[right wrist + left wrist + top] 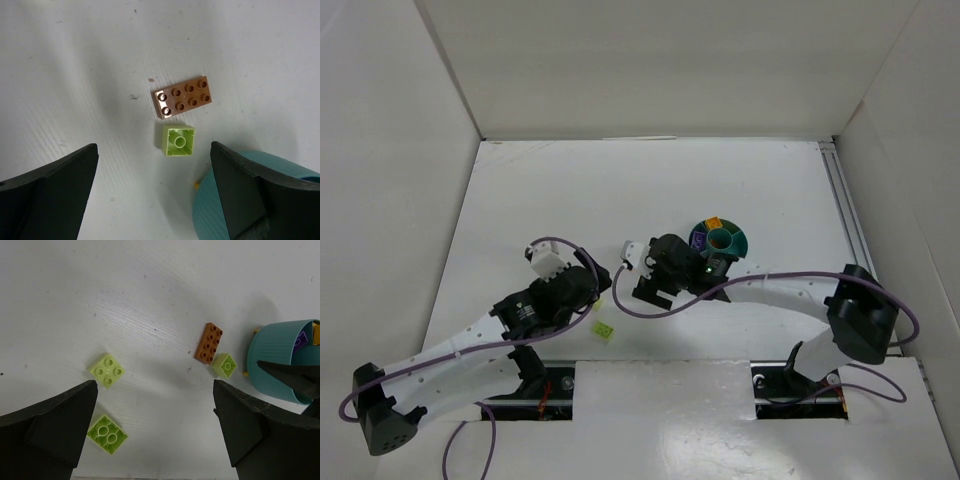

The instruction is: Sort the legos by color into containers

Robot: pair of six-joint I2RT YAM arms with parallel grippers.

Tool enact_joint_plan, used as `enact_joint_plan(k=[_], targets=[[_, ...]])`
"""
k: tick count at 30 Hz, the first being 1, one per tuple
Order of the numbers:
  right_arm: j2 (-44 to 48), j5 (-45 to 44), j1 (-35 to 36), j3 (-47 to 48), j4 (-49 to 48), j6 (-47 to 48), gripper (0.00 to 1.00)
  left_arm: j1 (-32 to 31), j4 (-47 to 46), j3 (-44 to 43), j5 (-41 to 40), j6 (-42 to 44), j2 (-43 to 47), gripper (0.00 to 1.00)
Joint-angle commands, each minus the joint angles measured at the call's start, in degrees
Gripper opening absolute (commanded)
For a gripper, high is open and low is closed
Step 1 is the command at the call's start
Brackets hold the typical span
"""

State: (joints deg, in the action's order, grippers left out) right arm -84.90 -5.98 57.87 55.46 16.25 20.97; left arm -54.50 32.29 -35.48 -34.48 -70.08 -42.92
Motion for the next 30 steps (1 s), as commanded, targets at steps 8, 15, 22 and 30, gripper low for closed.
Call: enact_joint_plan(k=[8,15,22,30], targets=[[-10.28,2.9,-5.74,6.68,2.56,-3.13,0.95,0.27,4.01,0.33,-1.38,-3.57,0.73,1.0],[-13.09,2.9,-7.42,6.68,2.56,-2.43,0.93,0.27,4.01,0.86,-1.38,-4.1,-0.33,1.0],[-15.2,4.92,-9.53,7.2,2.56,-1.81,0.72,0.27,2.95,0.86,-1.38,-4.1,-0.85,1.0],[-11.43,8.08,-9.53,5.01,2.03,-2.34,0.45,0.27,2.95,0.86,-1.38,-4.1,-1.38,1.0]])
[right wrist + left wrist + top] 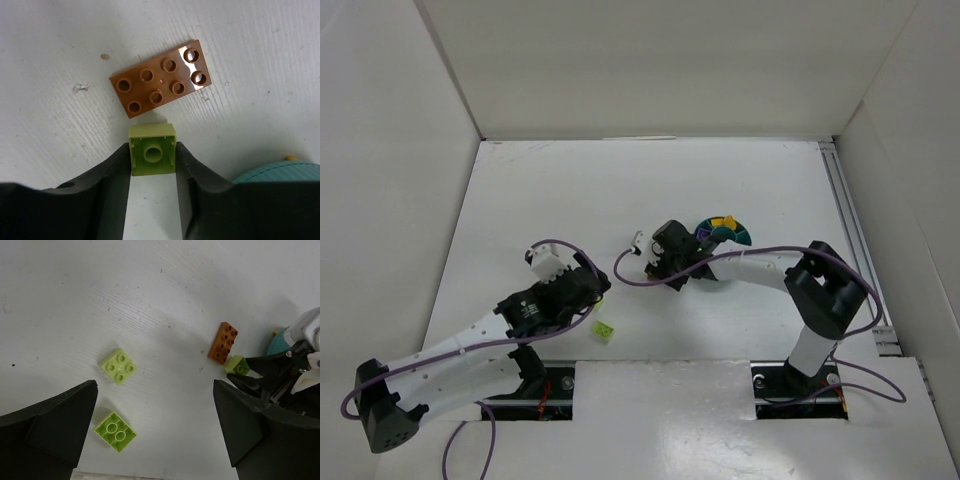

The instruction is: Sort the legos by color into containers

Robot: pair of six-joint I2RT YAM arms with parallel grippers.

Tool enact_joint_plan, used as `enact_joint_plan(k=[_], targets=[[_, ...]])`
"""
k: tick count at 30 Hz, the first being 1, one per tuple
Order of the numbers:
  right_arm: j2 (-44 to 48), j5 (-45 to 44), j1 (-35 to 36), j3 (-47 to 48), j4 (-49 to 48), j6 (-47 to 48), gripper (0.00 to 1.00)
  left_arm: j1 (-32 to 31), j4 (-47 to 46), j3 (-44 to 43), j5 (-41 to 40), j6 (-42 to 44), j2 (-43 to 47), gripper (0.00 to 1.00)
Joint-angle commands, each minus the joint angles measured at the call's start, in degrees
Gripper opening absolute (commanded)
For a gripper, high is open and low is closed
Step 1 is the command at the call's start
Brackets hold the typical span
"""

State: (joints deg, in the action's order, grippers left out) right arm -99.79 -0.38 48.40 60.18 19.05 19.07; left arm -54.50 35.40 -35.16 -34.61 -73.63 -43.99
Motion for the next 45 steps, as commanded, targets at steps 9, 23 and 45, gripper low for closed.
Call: enact_joint_plan(k=[9,23,45], targets=[[13.54,5.83,-0.06,-1.03,-1.48,0.09,0.3,0.27,-1.3,-0.52,-1.25,-0.03,-1.98,1.0],[39.48,-2.17,-19.37,-5.52,10.3,-2.11,0.3,0.8,-6.56,-0.53,2.53,5.5,-5.58,1.0],[36.42,6.19,-29.42,-12.72,4.6,3.08,0.42,6.34,-19.93,-3.43,10.53,20.28,-16.66,1.0]])
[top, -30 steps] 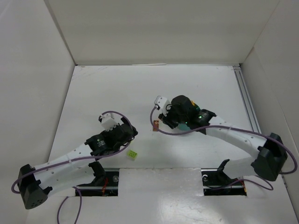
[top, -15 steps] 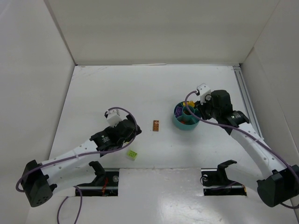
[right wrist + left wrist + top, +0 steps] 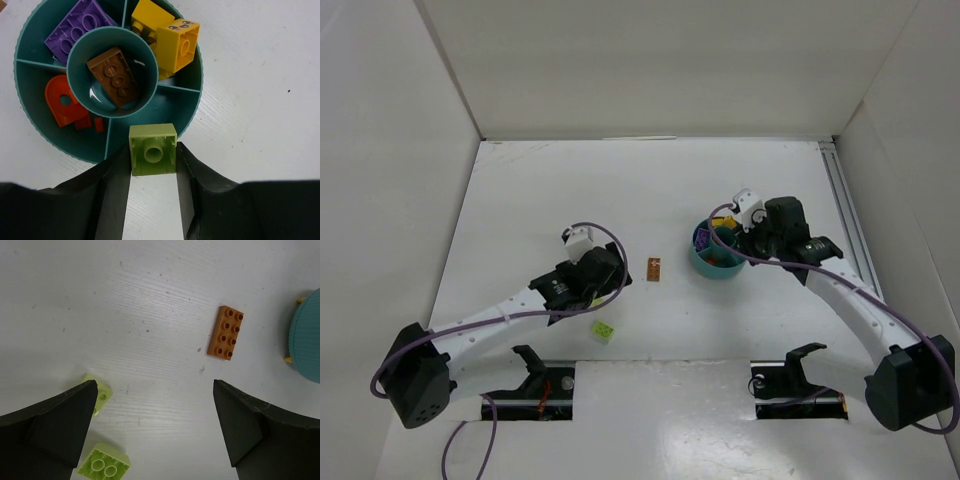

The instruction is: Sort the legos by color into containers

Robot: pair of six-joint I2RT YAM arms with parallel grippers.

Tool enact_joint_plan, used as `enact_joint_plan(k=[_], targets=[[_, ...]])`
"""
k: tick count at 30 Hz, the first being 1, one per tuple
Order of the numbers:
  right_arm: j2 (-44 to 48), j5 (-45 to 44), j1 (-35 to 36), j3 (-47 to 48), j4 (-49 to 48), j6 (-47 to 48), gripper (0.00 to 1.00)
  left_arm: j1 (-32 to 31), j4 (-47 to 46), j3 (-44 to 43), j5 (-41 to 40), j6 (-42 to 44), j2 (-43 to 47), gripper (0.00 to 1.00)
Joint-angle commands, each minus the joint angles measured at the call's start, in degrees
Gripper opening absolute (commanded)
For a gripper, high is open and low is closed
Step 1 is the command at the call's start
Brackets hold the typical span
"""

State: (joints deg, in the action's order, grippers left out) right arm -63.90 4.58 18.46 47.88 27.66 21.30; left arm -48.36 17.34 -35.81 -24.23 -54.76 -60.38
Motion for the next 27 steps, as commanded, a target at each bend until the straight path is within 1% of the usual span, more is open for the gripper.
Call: enact_joint_plan(k=[1,6,8,9,11,14,15,16,17,19,20,21,22,25,27], targets=[[0.53,1.22,0.53,-0.42,-4.02,0.85,0.44,0.19,-2.83,-2.77,0.15,1.41,-0.26,1.0],[-0.08,1.22,2.1,-0.94,-4.54,0.85,0.53,0.19,-5.38,-2.77,1.29,2.55,-0.79,1.0],[-0.61,1.22,2.11,-0.42,-4.54,1.38,0.58,0.19,-5.39,-3.3,1.82,3.26,-1.41,1.0],[-0.61,1.22,2.72,0.19,-4.54,1.38,0.63,0.19,-5.91,-3.91,2.34,4.13,-2.1,1.0],[-0.61,0.61,3.33,0.2,-3.85,1.38,0.68,0.19,-6.44,-3.91,2.87,6.06,-3.42,1.0],[1.75,-1.32,3.86,0.2,-3.14,0.15,0.68,0.19,-9.33,-4.44,6.2,9.75,-5.97,1.0],[3.07,-3.15,3.87,0.2,-2.53,-0.38,0.69,0.19,-10.04,-4.44,6.99,12.29,-6.85,0.98],[4.47,-4.65,3.87,0.2,-1.57,-2.38,0.73,-0.33,-10.57,-5.14,7.0,13.36,-7.9,0.98],[7.7,-6.67,3.87,0.72,-0.95,-3.53,0.73,-0.94,-11.1,-6.19,7.0,14.32,-10.17,0.97],[10.88,-10.02,3.34,0.73,1.24,-5.03,0.74,-3.31,-11.1,-8.21,5.08,16.6,-13.08,0.92],[13.6,-10.55,2.47,1.25,1.86,-5.56,0.75,-4.02,-11.1,-10.66,4.11,17.23,-16.4,0.91],[14.76,-10.56,1.94,1.86,2.48,-5.57,0.75,-4.02,-10.41,-11.9,2.45,17.93,-18.09,0.91],[15.64,-10.56,1.41,1.87,3.7,-5.57,0.76,-4.81,-10.4,-13.13,2.43,18.72,-19.93,0.88],[16.88,-9.42,-0.18,3.0,4.42,-5.57,0.76,-4.82,-9.87,-17.53,0.86,21.09,-26.44,0.86],[16.88,-8.8,-1.58,3.01,5.12,-5.57,0.76,-4.82,-9.87,-20.85,0.85,22.15,-31.0,0.82]])
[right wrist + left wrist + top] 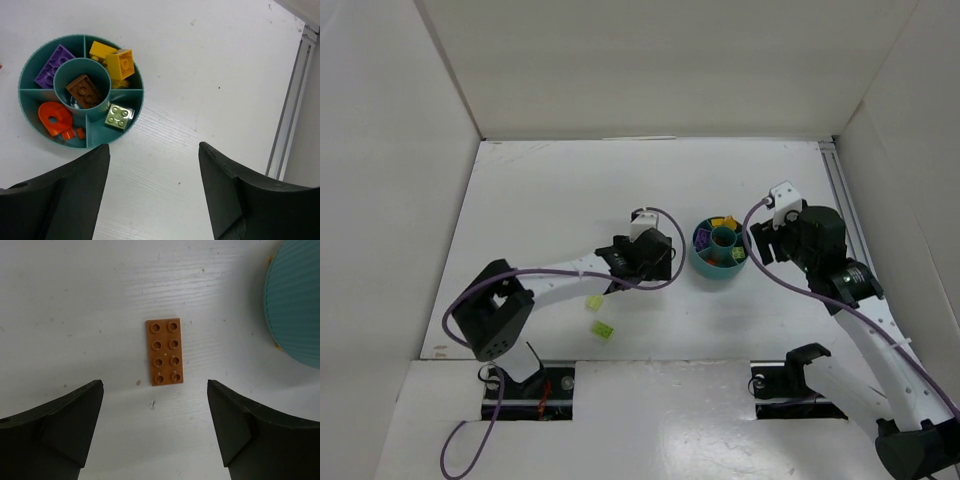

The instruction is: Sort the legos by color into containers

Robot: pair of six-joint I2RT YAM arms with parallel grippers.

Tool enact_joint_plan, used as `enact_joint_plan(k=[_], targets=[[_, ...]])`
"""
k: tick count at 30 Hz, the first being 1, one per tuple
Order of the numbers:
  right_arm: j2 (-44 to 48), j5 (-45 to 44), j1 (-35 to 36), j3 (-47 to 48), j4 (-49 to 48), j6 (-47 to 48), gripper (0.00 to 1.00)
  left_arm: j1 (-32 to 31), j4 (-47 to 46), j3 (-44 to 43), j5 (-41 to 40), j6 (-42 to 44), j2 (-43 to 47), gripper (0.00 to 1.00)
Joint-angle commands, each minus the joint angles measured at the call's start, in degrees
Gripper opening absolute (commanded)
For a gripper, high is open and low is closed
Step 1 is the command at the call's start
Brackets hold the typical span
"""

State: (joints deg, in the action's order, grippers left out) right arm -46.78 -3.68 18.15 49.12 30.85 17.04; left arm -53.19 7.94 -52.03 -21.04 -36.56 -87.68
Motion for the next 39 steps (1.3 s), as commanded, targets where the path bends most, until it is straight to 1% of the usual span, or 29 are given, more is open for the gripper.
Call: enact_joint_plan(k=[1,4,6,7,10,11,14,15,17,19,20,21,26,28,30,32,37,39], targets=[[-0.24,-0.54,-1.28,1.77,2.45,-1.31,0.76,0.02,0.31,-5.62,-2.34,3.95,-5.12,0.82],[-1.37,1.48,-2.42,2.29,2.46,-0.78,0.76,0.72,0.32,-7.99,-1.56,3.95,-9.42,0.76],[-1.38,3.85,-2.94,2.29,2.46,-0.78,0.76,1.33,0.32,-8.61,0.38,2.46,-10.93,0.74],[-1.38,4.38,-2.95,1.6,2.46,-0.17,0.76,1.86,-0.38,-8.61,0.38,2.45,-11.72,0.72],[-1.38,5.18,-3.47,1.59,1.84,-0.16,0.76,1.86,-2.23,-8.61,1.17,2.45,-12.6,0.68],[-1.38,5.7,-3.47,1.59,1.84,0.36,0.76,1.86,-2.23,-9.31,1.17,2.45,-14.26,0.67],[-0.07,5.7,-3.47,1.59,1.84,0.36,0.76,1.86,-2.23,-11.76,1.17,2.45,-17.07,0.6],[-0.06,5.7,-3.47,1.59,1.84,0.36,0.76,1.86,-0.58,-12.3,0.39,1.85,-17.78,0.57],[0.47,5.7,-4.0,1.59,1.84,0.36,0.76,1.86,-0.56,-12.31,0.38,1.84,-18.4,0.52],[1.52,5.18,-4.0,1.59,1.84,0.36,0.76,1.86,0.05,-12.31,0.38,1.84,-19.02,0.45],[1.52,5.18,-4.0,1.59,1.84,0.36,0.76,1.86,0.05,-12.31,0.38,1.84,-19.02,0.37],[2.13,5.18,-4.0,1.59,1.84,0.36,0.76,1.86,0.05,-11.44,0.38,1.06,-19.02,0.34],[3.37,4.56,-4.0,1.59,1.84,0.36,0.76,1.86,0.05,-9.23,-0.23,-0.44,-16.91,0.21],[3.89,4.03,-4.0,1.59,1.84,0.36,0.76,1.86,-0.64,-8.0,-0.76,-0.97,-14.81,0.21],[4.42,4.03,-4.0,1.06,1.84,0.36,0.76,1.86,-0.65,-8.0,-2.86,-1.67,-13.4,0.18],[4.42,4.03,-4.0,0.54,1.32,0.36,0.76,1.86,-0.65,-8.0,-5.4,-2.81,-10.86,0.18],[5.56,5.18,-4.0,0.01,1.32,0.36,0.76,-0.95,-0.56,-8.53,-15.77,-4.05,-4.27,0.18],[6.09,5.18,-4.0,0.01,0.79,0.36,0.76,-1.65,-5.11,-9.05,-17.45,-2.22,-1.1,0.18]])
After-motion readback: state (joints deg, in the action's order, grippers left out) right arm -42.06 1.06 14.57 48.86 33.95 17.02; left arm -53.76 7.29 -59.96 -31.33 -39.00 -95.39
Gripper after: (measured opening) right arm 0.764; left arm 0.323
